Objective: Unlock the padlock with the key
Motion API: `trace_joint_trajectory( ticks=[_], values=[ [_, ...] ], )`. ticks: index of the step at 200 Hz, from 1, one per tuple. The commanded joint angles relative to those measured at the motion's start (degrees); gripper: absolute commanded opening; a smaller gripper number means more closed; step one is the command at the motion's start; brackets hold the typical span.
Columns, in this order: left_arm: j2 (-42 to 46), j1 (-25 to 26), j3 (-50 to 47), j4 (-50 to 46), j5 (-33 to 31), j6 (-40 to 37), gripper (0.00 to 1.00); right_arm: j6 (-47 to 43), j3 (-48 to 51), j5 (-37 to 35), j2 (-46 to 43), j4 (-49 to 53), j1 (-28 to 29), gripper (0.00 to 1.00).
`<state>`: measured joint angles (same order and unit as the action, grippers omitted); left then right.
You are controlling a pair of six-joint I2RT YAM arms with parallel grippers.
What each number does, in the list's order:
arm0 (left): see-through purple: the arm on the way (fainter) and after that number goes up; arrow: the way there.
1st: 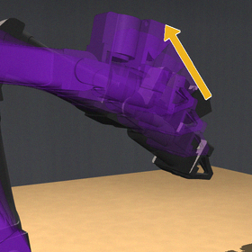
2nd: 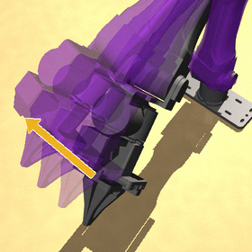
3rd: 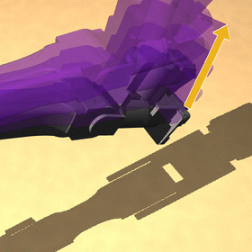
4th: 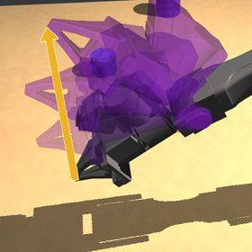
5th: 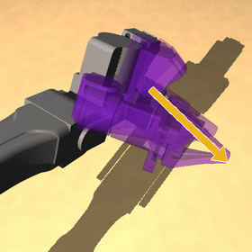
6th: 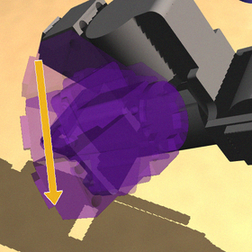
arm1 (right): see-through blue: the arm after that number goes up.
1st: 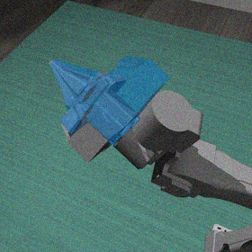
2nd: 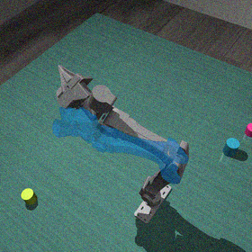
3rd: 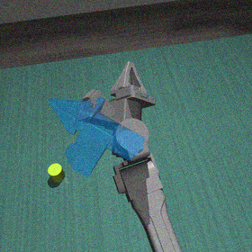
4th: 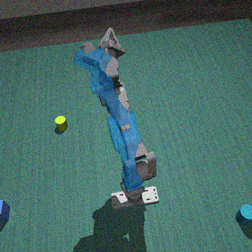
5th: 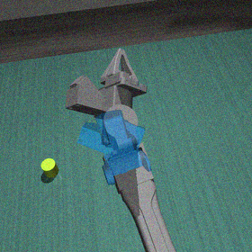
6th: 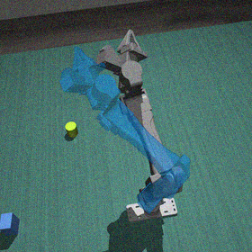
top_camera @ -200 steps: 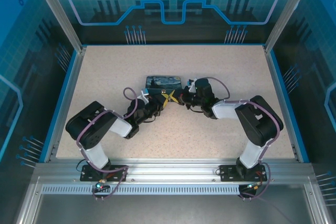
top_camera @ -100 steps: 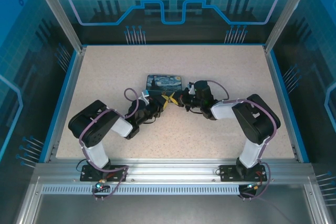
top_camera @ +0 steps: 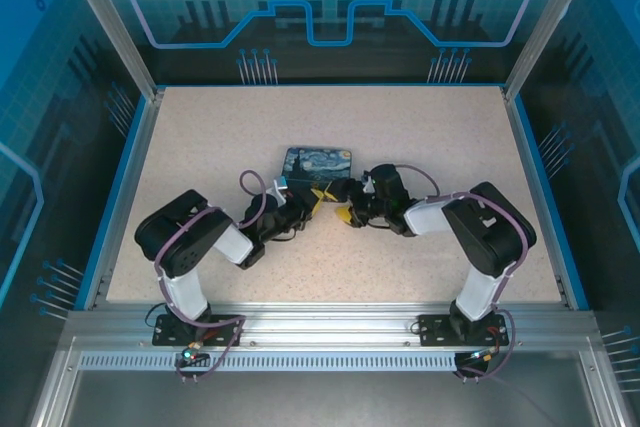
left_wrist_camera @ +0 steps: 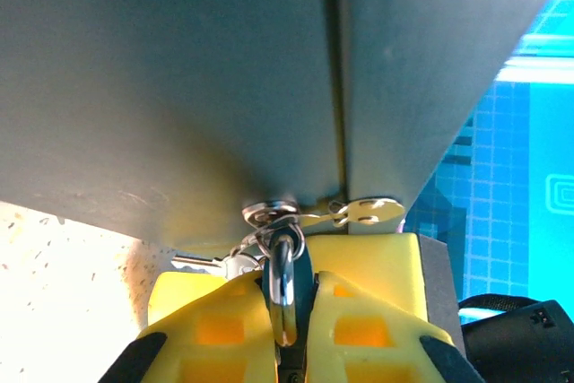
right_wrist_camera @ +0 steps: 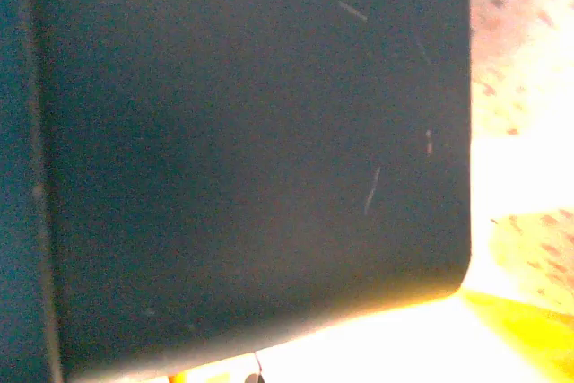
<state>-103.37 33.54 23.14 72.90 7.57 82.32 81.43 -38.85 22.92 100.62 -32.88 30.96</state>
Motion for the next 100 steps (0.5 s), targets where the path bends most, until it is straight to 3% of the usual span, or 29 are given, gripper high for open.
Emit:
trace_joint_trajectory(
  ticks=[1,26,51,74,100],
  values=[
    [-1.21,3.06,-0.23,7.25,9.3,-2.09,0.0,-5.18,0.79,5.68,-4.61,-0.37,0.6,0.79],
    [-1.78,2.78,-0.21,7.25,9.49,-1.97,0.0,-12.31,1.34,6.39,-10.58,7.68,-0.58,0.8],
    [-1.95,2.38,-0.05,7.25,9.74,-1.67,0.0,-23.66,-1.47,4.8,-17.22,22.02,-0.92,0.79],
    [-1.89,2.15,-0.05,7.25,9.86,-1.15,0.0,-39.23,-8.17,-2.0,-20.79,40.05,0.59,0.74],
    [-1.75,2.02,-0.04,7.25,9.99,-0.31,0.0,-51.59,-11.17,-10.28,-22.59,49.12,2.53,0.62]
  ],
)
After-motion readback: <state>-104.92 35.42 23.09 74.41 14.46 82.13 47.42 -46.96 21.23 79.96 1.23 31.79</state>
